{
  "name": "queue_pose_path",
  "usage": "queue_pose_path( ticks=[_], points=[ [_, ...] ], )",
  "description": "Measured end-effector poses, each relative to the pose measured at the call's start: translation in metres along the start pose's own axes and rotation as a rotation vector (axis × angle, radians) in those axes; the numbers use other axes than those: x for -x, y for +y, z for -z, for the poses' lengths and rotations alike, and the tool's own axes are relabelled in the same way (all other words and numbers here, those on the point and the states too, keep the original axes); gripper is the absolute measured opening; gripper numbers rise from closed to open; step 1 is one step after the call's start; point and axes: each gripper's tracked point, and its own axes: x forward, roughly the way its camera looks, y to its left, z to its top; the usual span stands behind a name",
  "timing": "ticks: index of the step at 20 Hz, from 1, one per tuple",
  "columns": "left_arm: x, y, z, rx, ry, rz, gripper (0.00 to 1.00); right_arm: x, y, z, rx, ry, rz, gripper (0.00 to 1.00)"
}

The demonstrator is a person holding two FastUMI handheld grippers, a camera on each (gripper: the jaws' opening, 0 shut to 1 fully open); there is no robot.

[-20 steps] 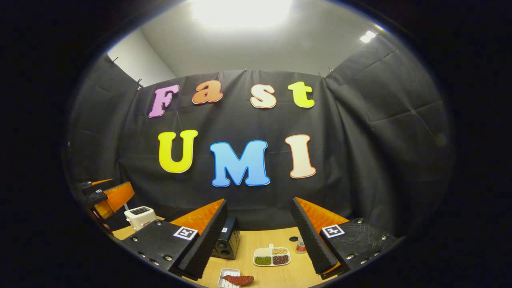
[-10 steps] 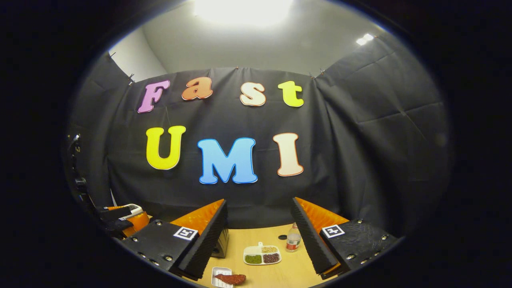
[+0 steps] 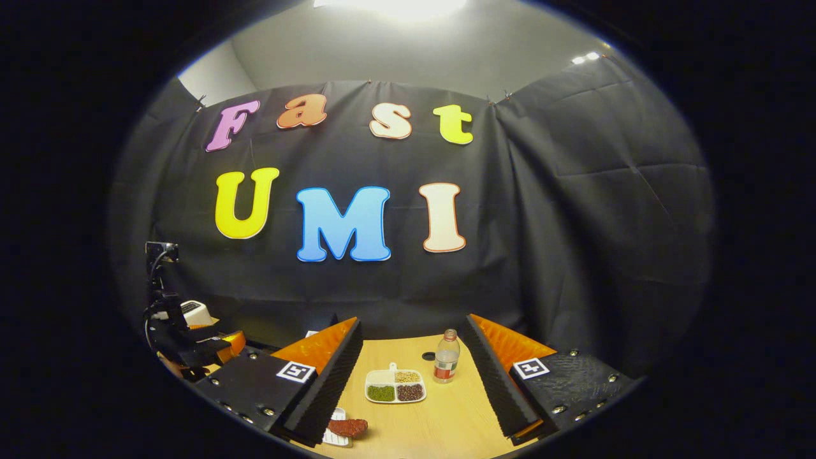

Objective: Open the electric oven with the left hand, put the food in, and close the electric oven.

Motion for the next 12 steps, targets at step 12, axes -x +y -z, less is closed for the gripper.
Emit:
queue_pose_path(
  ticks=[12],
  points=[
    [-0.072,0.033,0.052,-0.059,0.11,-0.041,0.93,-0.008,-0.005,0.002,0.047,0.034,0.049,0.97]
  ],
)
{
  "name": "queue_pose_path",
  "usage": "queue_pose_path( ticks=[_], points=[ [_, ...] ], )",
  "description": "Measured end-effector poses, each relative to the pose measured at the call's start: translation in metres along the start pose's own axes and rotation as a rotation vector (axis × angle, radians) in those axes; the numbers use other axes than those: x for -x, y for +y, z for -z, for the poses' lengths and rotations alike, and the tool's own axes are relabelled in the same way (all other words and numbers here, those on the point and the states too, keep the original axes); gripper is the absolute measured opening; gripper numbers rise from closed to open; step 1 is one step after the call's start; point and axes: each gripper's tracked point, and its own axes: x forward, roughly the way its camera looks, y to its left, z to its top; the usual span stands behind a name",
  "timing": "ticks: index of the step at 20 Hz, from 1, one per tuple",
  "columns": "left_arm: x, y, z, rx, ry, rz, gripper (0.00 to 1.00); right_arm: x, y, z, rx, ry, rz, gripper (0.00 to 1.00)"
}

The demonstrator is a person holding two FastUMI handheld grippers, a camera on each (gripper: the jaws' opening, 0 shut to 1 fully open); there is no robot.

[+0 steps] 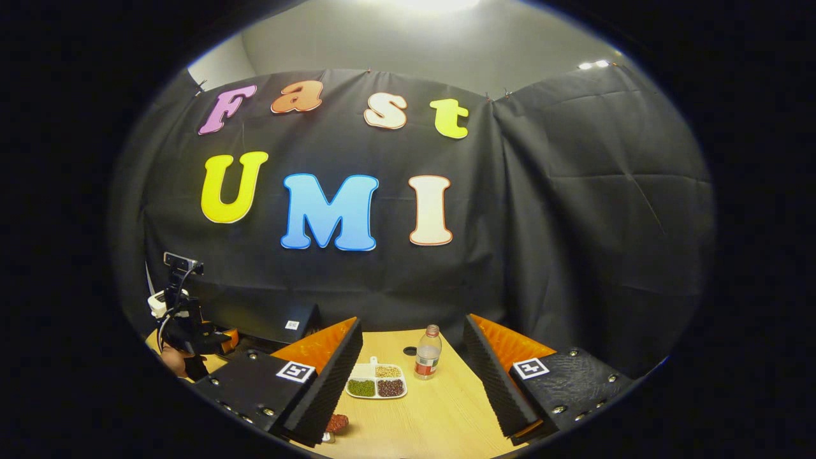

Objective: Open the electric oven with the left hand, put the food in, and close the electric oven.

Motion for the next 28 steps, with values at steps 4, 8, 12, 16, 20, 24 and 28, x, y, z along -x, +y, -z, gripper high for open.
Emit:
queue_pose_path(
  ticks=[4,8,12,16,20,24,28],
  points=[
    [0.01,0.0,0.005,-0.005,-0.004,0.001,0.95,-0.006,0.014,0.0,-0.015,0.003,-0.03,0.97],
    [0.024,0.0,0.013,-0.008,-0.001,0.004,0.96,-0.008,0.027,-0.001,-0.013,-0.002,-0.063,0.97],
    [0.047,-0.001,0.033,-0.017,0.006,0.009,0.96,-0.007,0.037,0.003,-0.008,0.012,-0.087,0.97],
    [0.066,-0.001,0.061,0.01,0.04,0.022,0.95,-0.005,0.044,0.007,0.003,0.024,-0.094,0.97],
    [0.074,-0.003,0.078,0.002,0.062,0.045,0.96,-0.004,0.054,0.014,0.005,0.041,-0.11,0.97],
    [0.08,-0.003,0.094,-0.009,0.079,0.056,0.96,0.001,0.061,0.023,0.019,0.064,-0.124,0.97],
    [0.088,-0.002,0.116,-0.025,0.105,0.06,0.94,0.007,0.062,0.027,0.026,0.072,-0.129,0.97]
  ],
)
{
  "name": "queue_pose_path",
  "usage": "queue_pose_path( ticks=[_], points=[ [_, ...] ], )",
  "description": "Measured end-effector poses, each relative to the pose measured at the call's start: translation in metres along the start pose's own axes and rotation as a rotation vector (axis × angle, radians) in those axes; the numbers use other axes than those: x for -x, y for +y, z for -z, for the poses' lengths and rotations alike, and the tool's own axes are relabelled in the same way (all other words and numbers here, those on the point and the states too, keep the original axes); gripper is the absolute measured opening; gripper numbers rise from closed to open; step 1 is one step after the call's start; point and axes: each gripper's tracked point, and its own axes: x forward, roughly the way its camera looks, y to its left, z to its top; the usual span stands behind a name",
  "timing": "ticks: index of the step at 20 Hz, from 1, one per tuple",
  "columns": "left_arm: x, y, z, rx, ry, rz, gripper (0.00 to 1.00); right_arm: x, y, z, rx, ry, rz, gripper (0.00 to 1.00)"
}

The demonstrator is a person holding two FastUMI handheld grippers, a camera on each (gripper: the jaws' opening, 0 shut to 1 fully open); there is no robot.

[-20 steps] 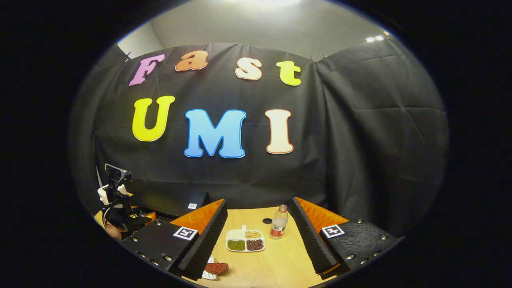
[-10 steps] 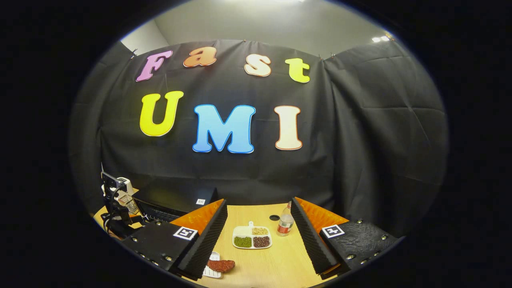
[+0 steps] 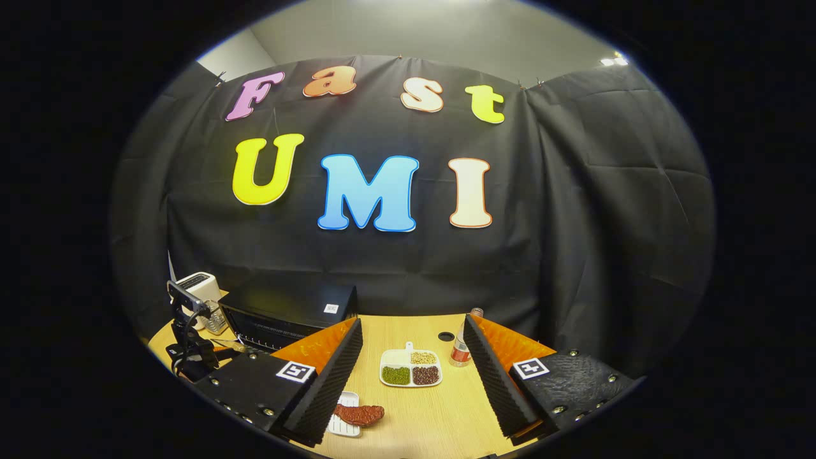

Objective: Open the electric oven with the left hand, put the food in, and close the electric oven.

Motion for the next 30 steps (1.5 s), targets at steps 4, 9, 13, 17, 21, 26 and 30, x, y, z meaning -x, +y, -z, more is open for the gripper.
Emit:
queue_pose_path(
  ticks=[4,9,13,17,21,26,30],
  points=[
    [0.0,0.0,0.038,0.023,0.083,0.0,0.95,0.003,0.001,0.008,0.008,0.015,-0.003,0.97],
    [-0.007,0.014,0.061,0.06,0.139,-0.029,0.99,-0.005,0.006,0.031,-0.008,0.091,-0.048,0.97],
    [0.008,0.03,0.049,0.106,0.107,-0.054,0.99,-0.021,0.018,0.091,-0.093,0.269,-0.156,0.97],
    [0.043,0.043,0.004,0.127,0.009,-0.069,0.95,-0.035,0.027,0.167,-0.214,0.488,-0.248,0.97],
    [0.085,0.053,-0.045,0.139,-0.1,-0.082,0.95,-0.04,0.035,0.217,-0.288,0.605,-0.31,0.96],
    [0.13,0.064,-0.094,0.141,-0.21,-0.112,0.95,-0.052,0.052,0.255,-0.411,0.694,-0.381,0.96],
    [0.153,0.069,-0.107,0.098,-0.248,-0.14,0.92,-0.062,0.067,0.282,-0.521,0.737,-0.442,0.96]
  ],
)
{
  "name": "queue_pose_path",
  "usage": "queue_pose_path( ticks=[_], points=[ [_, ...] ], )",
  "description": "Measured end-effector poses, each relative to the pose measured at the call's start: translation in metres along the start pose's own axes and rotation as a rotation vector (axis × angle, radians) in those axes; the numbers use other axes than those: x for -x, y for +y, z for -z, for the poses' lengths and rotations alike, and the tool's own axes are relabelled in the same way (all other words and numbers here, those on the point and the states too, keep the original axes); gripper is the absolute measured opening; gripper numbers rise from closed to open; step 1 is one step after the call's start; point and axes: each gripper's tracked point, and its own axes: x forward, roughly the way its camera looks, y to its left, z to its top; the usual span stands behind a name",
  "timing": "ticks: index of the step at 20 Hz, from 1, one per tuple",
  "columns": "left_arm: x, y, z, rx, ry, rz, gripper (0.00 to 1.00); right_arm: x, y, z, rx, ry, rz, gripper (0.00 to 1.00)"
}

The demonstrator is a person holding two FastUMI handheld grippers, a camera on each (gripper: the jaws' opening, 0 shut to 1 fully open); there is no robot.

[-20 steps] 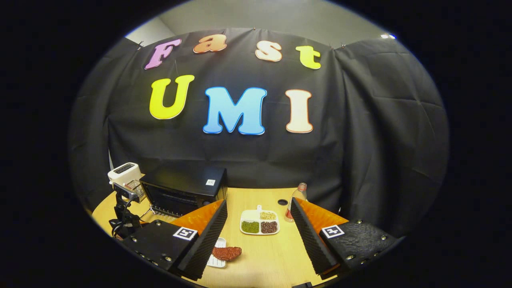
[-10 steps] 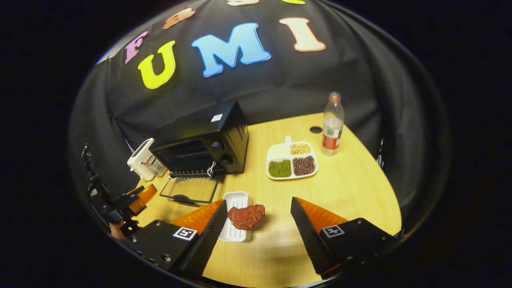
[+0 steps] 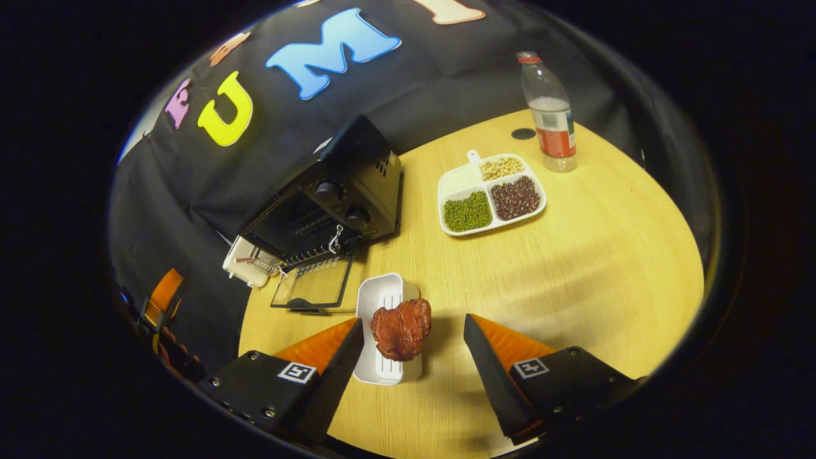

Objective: Open the electric oven with the left hand, put the food in, and close the electric oven.

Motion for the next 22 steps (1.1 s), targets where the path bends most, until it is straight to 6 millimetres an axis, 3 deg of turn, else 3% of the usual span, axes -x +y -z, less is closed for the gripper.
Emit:
queue_pose_path(
  ticks=[1,3,5,6,8,9,10,11,16,17,18,19,22],
  points=[
    [0.003,0.002,-0.001,-0.01,0.0,-0.007,0.92,-0.004,0.0,0.003,-0.042,0.013,-0.021,0.95],
    [0.01,0.006,-0.001,-0.017,0.0,-0.022,0.92,-0.011,0.004,0.007,-0.126,0.03,-0.073,0.8],
    [0.017,0.01,0.0,-0.018,0.002,-0.033,0.92,-0.012,0.013,0.012,-0.2,0.068,-0.144,0.8],
    [0.019,0.014,0.002,-0.022,0.004,-0.042,0.92,-0.022,0.009,0.014,-0.217,0.065,-0.13,0.8],
    [0.024,0.018,0.001,-0.027,0.003,-0.052,0.92,-0.02,0.01,0.009,-0.293,0.051,-0.162,0.3],
    [0.026,0.019,0.0,-0.025,0.0,-0.054,0.98,-0.017,0.017,0.011,-0.315,0.056,-0.194,0.27],
    [0.027,0.019,0.001,-0.022,0.0,-0.053,0.92,-0.008,0.014,0.017,-0.322,0.045,-0.187,0.27],
    [0.027,0.019,0.002,-0.021,0.003,-0.052,0.92,-0.017,0.014,0.01,-0.346,0.048,-0.201,0.1],
    [0.028,0.014,-0.006,-0.016,-0.016,-0.038,0.92,-0.017,0.017,0.009,-0.349,0.028,-0.218,0.1],
    [0.028,0.012,-0.008,-0.017,-0.025,-0.031,0.92,-0.016,0.015,0.007,-0.332,0.012,-0.208,0.03],
    [0.029,0.011,-0.012,-0.019,-0.031,-0.024,0.99,-0.013,0.019,0.007,-0.336,0.01,-0.217,0.02],
    [0.03,0.01,-0.013,-0.02,-0.035,-0.02,0.92,-0.009,0.023,0.006,-0.34,0.006,-0.224,0.02],
    [0.031,0.01,-0.023,-0.016,-0.055,-0.009,0.92,0.007,0.039,-0.004,-0.346,-0.036,-0.26,0.02]
  ],
)
